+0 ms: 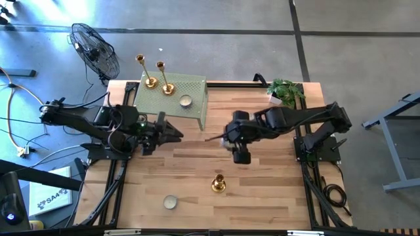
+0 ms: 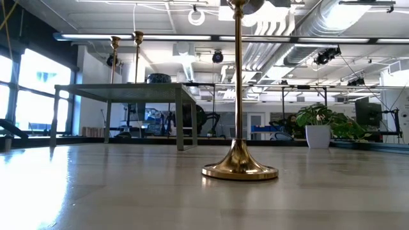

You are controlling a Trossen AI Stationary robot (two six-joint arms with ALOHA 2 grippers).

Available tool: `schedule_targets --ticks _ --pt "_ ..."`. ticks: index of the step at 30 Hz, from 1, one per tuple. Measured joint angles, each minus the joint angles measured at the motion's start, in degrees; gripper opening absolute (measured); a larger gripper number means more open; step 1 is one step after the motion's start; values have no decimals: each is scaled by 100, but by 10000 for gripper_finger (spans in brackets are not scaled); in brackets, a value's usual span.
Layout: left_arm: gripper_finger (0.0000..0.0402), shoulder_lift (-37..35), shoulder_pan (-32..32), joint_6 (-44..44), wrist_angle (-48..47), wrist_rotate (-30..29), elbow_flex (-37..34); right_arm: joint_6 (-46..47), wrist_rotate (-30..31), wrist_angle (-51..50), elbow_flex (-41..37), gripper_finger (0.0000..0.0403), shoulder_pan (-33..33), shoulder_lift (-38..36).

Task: Pick & Place candle stick holders
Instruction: Put the right blue patterned round candle on the shelf

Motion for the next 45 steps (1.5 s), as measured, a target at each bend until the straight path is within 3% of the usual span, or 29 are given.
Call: schedule_targets --ticks 9,22,45 --pt "154 354 0 244 320 -277 0 7 -557 464 603 291 -141 0" --pt "154 760 0 333 1089 -276 0 18 -1039 1035 573 291 -143 92" --pt "154 905 9 18 1096 -495 -1 -28 -956 1084 564 291 -143 144"
